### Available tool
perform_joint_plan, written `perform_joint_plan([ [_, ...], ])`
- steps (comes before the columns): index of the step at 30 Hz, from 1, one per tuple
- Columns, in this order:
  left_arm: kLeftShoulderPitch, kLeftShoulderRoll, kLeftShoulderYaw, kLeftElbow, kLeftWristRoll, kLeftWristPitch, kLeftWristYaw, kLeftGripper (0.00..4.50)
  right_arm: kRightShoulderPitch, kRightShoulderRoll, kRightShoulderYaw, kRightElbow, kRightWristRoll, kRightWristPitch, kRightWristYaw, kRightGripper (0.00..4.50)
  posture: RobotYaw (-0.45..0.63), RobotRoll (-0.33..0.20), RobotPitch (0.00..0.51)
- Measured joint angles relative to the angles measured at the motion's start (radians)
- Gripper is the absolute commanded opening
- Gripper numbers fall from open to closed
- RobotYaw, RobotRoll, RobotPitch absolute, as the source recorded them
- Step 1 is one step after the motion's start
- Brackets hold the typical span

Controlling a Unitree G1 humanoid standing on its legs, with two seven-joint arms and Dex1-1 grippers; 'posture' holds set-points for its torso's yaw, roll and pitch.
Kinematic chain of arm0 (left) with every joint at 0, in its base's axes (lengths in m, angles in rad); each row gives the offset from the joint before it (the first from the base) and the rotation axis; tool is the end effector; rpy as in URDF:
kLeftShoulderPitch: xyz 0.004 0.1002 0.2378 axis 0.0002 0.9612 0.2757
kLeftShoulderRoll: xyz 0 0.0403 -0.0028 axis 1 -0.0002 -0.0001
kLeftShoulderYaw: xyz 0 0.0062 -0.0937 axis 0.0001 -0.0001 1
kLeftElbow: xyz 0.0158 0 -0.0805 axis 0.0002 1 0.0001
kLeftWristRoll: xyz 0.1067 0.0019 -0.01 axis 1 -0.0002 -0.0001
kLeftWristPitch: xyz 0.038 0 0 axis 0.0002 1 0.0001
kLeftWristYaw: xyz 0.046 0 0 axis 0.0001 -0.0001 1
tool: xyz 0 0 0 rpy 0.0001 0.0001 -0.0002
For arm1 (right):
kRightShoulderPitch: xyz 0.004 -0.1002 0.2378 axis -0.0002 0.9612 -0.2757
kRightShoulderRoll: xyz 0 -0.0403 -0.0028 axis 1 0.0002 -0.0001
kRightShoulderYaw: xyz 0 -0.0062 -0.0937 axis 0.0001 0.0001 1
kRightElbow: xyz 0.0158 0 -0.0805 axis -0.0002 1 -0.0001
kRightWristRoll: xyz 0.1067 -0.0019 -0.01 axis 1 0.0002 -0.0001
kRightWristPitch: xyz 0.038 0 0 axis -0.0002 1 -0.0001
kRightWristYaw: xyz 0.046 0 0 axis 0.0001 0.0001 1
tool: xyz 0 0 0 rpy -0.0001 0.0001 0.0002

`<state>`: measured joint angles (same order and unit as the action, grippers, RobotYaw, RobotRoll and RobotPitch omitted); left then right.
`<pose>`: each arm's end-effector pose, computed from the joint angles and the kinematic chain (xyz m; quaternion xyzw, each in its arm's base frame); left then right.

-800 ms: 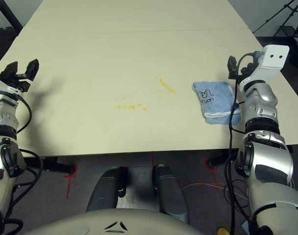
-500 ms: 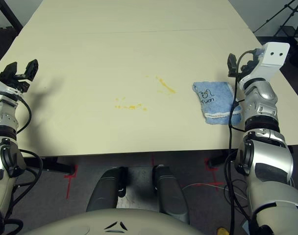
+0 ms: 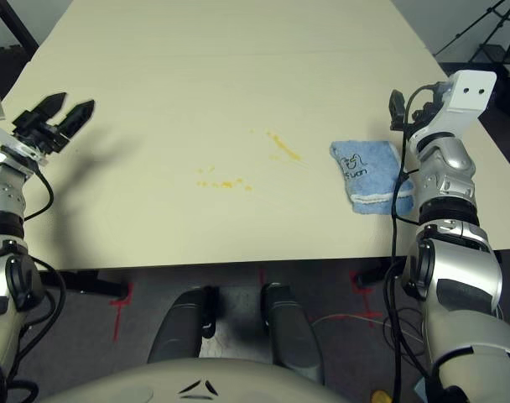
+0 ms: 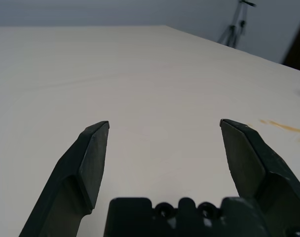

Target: Wipe the water off the table with a rag.

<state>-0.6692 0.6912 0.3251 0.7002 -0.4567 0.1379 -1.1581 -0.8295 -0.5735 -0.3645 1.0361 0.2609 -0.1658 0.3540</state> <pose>0.2874 0.3377 0.1740 -0.0159 -0.0582 -0.3444 0.9369 0.3118 -0.3161 0.1501 0.0171 -0.0727 -0.0632 0.9952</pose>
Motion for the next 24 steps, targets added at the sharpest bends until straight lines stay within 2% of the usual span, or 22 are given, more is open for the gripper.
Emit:
perform_joint_plan([
  [7, 0.072, 0.079, -0.127, -0.198, -0.009, 0.135, -0.223, 4.5, -0.012, -0.006, 0.0, 0.019, -0.009, 0.0, 0.003, 4.48, 0.14, 0.0, 0.174],
  [13, 0.083, 0.096, -0.19, -0.244, 0.008, 0.138, -0.293, 4.5, -0.016, -0.011, 0.0, 0.022, -0.007, 0.024, 0.039, 4.48, 0.13, 0.0, 0.174],
  [17, 0.083, 0.091, -0.193, -0.251, 0.011, 0.123, -0.291, 4.5, 0.0, -0.059, 0.021, -0.052, 0.013, 0.166, 0.215, 4.48, 0.13, 0.0, 0.174],
  [21, 0.084, 0.074, -0.198, -0.251, 0.014, 0.105, -0.289, 4.5, 0.069, -0.183, 0.088, -0.254, 0.019, 0.38, 0.431, 4.48, 0.13, 0.0, 0.173],
  [24, 0.086, 0.07, -0.199, -0.25, 0.016, 0.095, -0.288, 4.5, 0.151, -0.26, 0.117, -0.411, 0.039, 0.551, 0.531, 4.48, 0.12, 0.0, 0.17],
])
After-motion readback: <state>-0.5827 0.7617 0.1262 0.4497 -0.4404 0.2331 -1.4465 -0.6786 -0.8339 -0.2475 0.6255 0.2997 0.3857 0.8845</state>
